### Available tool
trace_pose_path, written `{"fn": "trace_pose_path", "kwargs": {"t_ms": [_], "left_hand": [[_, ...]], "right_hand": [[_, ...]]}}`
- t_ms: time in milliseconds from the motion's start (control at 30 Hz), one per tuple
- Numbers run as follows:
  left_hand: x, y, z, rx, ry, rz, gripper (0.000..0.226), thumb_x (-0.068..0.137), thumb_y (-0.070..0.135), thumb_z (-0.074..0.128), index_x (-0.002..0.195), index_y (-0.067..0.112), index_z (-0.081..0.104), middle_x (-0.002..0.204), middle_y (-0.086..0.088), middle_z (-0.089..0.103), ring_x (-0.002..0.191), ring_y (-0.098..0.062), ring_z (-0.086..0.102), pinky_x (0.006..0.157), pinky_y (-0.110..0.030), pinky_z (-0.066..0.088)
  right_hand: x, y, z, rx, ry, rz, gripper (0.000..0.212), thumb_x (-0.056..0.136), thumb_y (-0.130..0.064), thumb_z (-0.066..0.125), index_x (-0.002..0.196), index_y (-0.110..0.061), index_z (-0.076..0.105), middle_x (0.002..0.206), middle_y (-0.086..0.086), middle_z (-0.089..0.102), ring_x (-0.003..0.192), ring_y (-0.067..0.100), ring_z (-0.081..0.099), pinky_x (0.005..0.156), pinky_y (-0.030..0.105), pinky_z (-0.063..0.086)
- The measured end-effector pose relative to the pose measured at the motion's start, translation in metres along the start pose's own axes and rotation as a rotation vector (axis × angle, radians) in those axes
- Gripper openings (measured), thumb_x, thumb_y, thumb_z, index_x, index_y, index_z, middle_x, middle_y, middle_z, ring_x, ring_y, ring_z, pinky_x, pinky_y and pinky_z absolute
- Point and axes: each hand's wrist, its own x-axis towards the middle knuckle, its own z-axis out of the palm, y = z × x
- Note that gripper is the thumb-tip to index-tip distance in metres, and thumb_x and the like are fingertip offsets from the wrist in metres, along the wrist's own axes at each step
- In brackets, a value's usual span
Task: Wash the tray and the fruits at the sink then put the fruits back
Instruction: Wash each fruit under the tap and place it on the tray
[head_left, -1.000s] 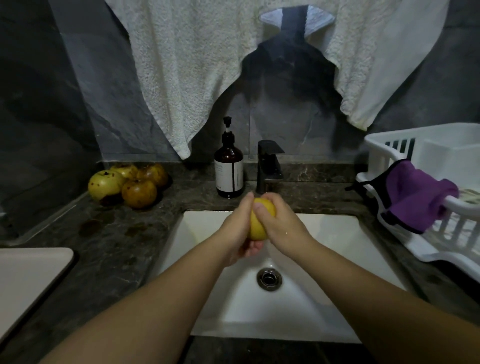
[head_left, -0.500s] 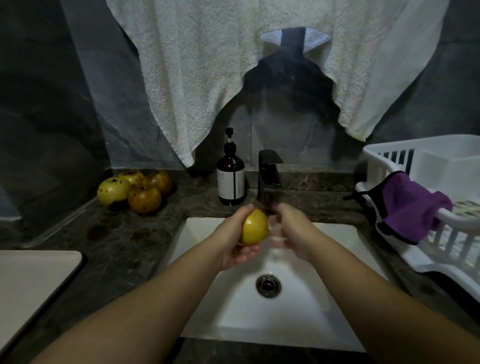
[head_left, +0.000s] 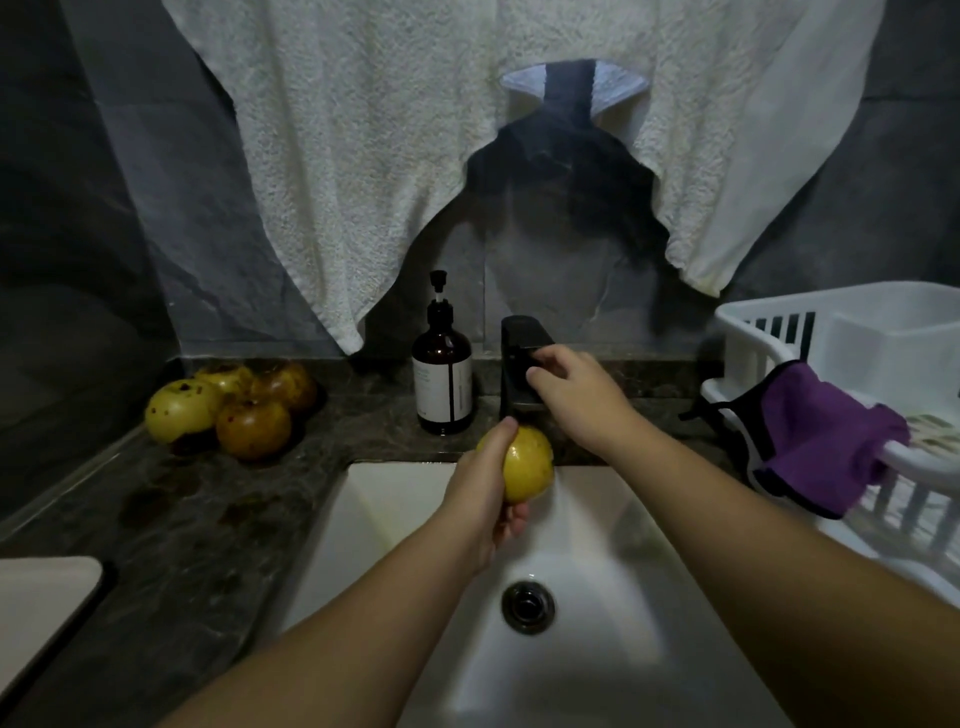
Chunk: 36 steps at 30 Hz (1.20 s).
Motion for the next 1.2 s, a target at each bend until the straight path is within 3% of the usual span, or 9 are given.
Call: {"fn": "trace_pose_path", "kwargs": {"t_ms": [300,533,633,767,967,1100,1167,1200], "left_hand": [[0.004,0.002,-0.004,-0.016,0.004,0.024,0.073,0.080,0.078,0.067,0.128,0.023,0.061,0.076,-0.010,0.064,0.047,-0.015,0.059,0.048,-0.023,0.048],[0.002,0.002,0.000,0.008,-0.039,0.005,0.075,0.085,0.076,0.063,0.135,0.019,0.058,0.080,-0.012,0.069,0.052,-0.018,0.065,0.055,-0.028,0.055],[-0.001,0.001,0.003,0.031,-0.061,0.001,0.074,0.087,0.074,0.062,0.136,0.017,0.057,0.083,-0.013,0.070,0.052,-0.018,0.066,0.054,-0.027,0.055],[-0.005,0.001,0.005,0.064,-0.080,0.004,0.072,0.087,0.074,0.063,0.134,0.020,0.056,0.085,-0.012,0.071,0.054,-0.017,0.067,0.056,-0.028,0.056],[-0.005,0.000,0.004,0.070,-0.086,0.036,0.054,0.089,0.068,0.063,0.127,0.032,0.053,0.094,-0.013,0.070,0.055,-0.018,0.066,0.056,-0.027,0.054],[-0.006,0.000,0.004,0.090,-0.071,0.094,0.045,0.091,0.058,0.067,0.126,0.036,0.050,0.100,-0.014,0.068,0.056,-0.021,0.068,0.053,-0.026,0.054],[-0.007,0.000,0.003,0.104,-0.055,0.135,0.056,0.082,0.057,0.074,0.127,0.034,0.051,0.108,-0.012,0.067,0.070,-0.023,0.070,0.056,-0.028,0.056],[-0.007,0.000,0.002,0.122,-0.052,0.164,0.061,0.075,0.057,0.074,0.126,0.033,0.052,0.112,-0.010,0.066,0.079,-0.024,0.071,0.060,-0.030,0.057]], "right_hand": [[-0.004,-0.008,0.000,0.073,-0.005,-0.015,0.050,0.099,-0.033,0.057,0.148,-0.032,0.046,0.147,0.004,0.044,0.121,0.016,0.048,0.096,0.031,0.041],[-0.005,-0.016,-0.003,0.115,-0.037,0.023,0.052,0.099,-0.027,0.056,0.149,-0.032,0.043,0.146,0.006,0.041,0.114,0.014,0.045,0.087,0.027,0.038],[-0.007,-0.020,-0.006,0.134,-0.064,0.037,0.052,0.099,-0.025,0.055,0.149,-0.032,0.043,0.144,0.007,0.042,0.115,0.018,0.050,0.089,0.030,0.044],[-0.008,-0.022,-0.009,0.176,-0.109,0.047,0.053,0.099,-0.022,0.055,0.149,-0.032,0.041,0.144,0.007,0.045,0.119,0.026,0.056,0.103,0.045,0.051],[-0.010,-0.021,-0.007,0.224,-0.145,0.069,0.048,0.099,-0.027,0.053,0.144,-0.039,0.043,0.139,0.005,0.050,0.116,0.023,0.058,0.095,0.040,0.052],[-0.023,-0.006,-0.003,0.359,0.061,0.253,0.018,0.103,-0.043,0.045,0.113,-0.036,0.059,0.122,0.005,0.064,0.105,0.021,0.059,0.086,0.040,0.049],[-0.037,0.010,0.002,0.257,0.079,0.361,0.033,0.104,-0.051,0.041,0.115,-0.028,0.062,0.119,0.006,0.065,0.108,0.025,0.061,0.095,0.043,0.049],[-0.046,0.017,0.005,0.217,0.013,0.406,0.046,0.103,-0.059,0.039,0.122,-0.024,0.062,0.120,0.005,0.065,0.108,0.026,0.061,0.093,0.042,0.050]]}}
